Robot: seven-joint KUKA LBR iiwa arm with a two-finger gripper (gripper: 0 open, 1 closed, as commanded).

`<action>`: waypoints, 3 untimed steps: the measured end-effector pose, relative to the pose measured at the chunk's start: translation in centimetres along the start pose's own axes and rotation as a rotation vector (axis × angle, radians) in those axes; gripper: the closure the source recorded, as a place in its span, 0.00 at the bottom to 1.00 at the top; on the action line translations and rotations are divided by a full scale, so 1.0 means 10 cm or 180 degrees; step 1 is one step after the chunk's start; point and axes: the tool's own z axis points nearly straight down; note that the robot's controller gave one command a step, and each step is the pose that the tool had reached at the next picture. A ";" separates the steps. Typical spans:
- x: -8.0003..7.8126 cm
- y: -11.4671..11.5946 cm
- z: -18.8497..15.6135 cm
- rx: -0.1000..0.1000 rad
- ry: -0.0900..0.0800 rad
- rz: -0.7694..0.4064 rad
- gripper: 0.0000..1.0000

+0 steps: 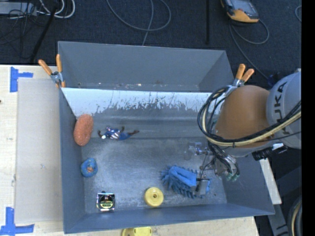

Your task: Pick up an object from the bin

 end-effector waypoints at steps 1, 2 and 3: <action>-0.02 0.00 -0.04 0.0001 -0.0025 -0.0002 0.00; 0.00 -0.03 0.37 0.0001 -0.0052 0.0028 0.00; -0.05 0.06 0.69 0.0000 -0.0025 0.0314 1.00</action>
Offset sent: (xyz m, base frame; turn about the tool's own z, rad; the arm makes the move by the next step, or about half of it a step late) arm -0.0067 -0.0078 -0.0804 0.0156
